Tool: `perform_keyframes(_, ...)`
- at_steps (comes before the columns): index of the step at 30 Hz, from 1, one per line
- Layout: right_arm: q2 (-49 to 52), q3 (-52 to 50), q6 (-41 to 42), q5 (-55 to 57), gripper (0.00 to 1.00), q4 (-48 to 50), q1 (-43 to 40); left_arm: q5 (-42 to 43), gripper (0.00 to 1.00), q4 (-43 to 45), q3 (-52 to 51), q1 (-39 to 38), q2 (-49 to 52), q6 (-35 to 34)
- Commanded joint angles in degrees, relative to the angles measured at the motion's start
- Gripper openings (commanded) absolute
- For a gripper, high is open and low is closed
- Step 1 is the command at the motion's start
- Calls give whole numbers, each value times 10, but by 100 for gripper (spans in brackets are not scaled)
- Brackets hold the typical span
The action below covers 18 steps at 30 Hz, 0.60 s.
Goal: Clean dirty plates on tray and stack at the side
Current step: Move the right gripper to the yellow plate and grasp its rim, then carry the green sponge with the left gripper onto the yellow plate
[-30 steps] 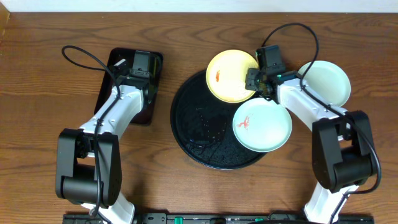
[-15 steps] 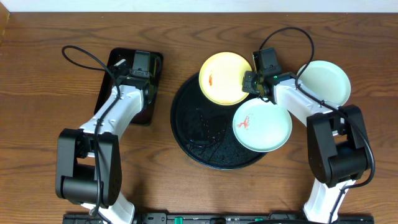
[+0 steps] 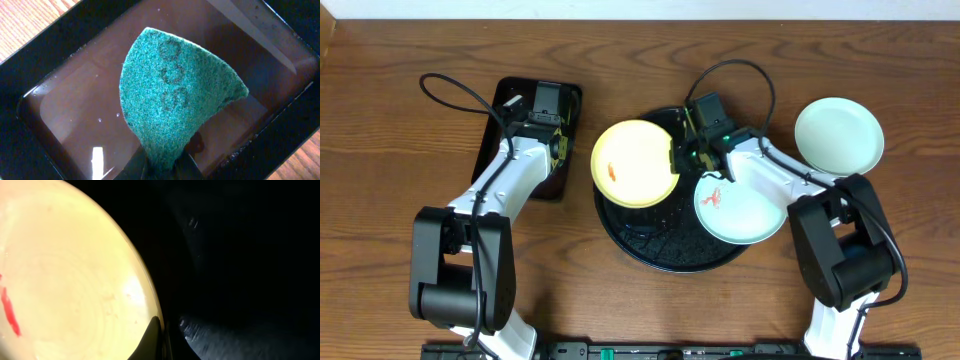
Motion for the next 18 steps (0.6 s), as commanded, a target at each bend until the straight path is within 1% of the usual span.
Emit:
perform_keyframes(1,-46,1,-9,-10,1,-33,19,-13,11,1,-5,3,-2,-5)
perform_keyframes(8,-72,1,-9,-9,1,-127,34,-5,11,1,-5,3,-2,-5)
perform_keyframes(12,-72,0,-9,22,1,-177,34,-5,11,1,-5,3,-2,-5)
perform_keyframes(14,-72,0,-9,30,1,-194,34,-5,11,1,-5,3,-2,-5)
perform_keyframes(18,-72,0,-9,41,1,-197,34,-5,11,1,-5,3,-2,-5)
